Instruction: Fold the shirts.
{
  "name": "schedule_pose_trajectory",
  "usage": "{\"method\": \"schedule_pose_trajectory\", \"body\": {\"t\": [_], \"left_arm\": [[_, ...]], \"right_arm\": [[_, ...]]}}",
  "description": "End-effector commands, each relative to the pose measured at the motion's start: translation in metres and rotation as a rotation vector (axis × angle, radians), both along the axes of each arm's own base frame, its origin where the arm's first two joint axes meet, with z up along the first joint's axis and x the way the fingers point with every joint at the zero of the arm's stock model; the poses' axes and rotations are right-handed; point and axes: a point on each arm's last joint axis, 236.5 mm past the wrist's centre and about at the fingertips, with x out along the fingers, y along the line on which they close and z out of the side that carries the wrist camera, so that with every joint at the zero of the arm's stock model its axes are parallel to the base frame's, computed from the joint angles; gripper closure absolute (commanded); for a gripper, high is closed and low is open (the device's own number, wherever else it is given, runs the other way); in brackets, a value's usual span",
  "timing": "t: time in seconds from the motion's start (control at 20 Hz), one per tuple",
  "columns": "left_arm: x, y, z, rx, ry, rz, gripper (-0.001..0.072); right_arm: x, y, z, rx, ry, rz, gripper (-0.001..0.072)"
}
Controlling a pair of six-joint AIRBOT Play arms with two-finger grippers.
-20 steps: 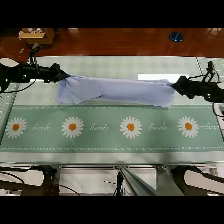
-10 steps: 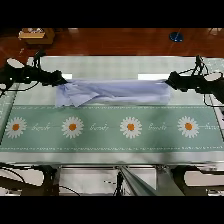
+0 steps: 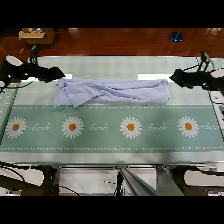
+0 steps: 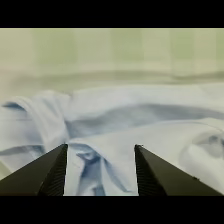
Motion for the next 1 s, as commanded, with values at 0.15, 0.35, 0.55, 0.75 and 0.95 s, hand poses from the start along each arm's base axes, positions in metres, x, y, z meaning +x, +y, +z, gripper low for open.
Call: {"method": "schedule_pose_trajectory", "body": {"t": [0.15, 0.35, 0.55, 0.75, 0.95], "left_arm": [[0.019, 0.077, 0.059, 0.040, -0.065, 0.234, 0.0193], [0.007, 0.061, 0.053, 0.026, -0.005, 0.182, 0.0193], [-0.001, 0.043, 0.048, 0.037, 0.019, 0.102, 0.0194], [-0.004, 0.034, 0.047, 0.033, 0.033, 0.080, 0.0194], [-0.008, 0.029, 0.045, 0.029, 0.048, 0.065, 0.0194]], "right_arm": [[-0.038, -0.102, 0.047, -0.295, 0.026, -0.093, 0.0448], [-0.078, -0.109, -0.016, -0.236, 0.287, -0.050, 0.0183], [-0.059, -0.059, -0.053, 0.085, 0.327, -0.051, 0.0138], [-0.038, -0.017, -0.072, 0.281, 0.315, -0.031, 0.0140], [-0.033, 0.013, -0.094, 0.264, 0.344, 0.012, 0.0141]]}}
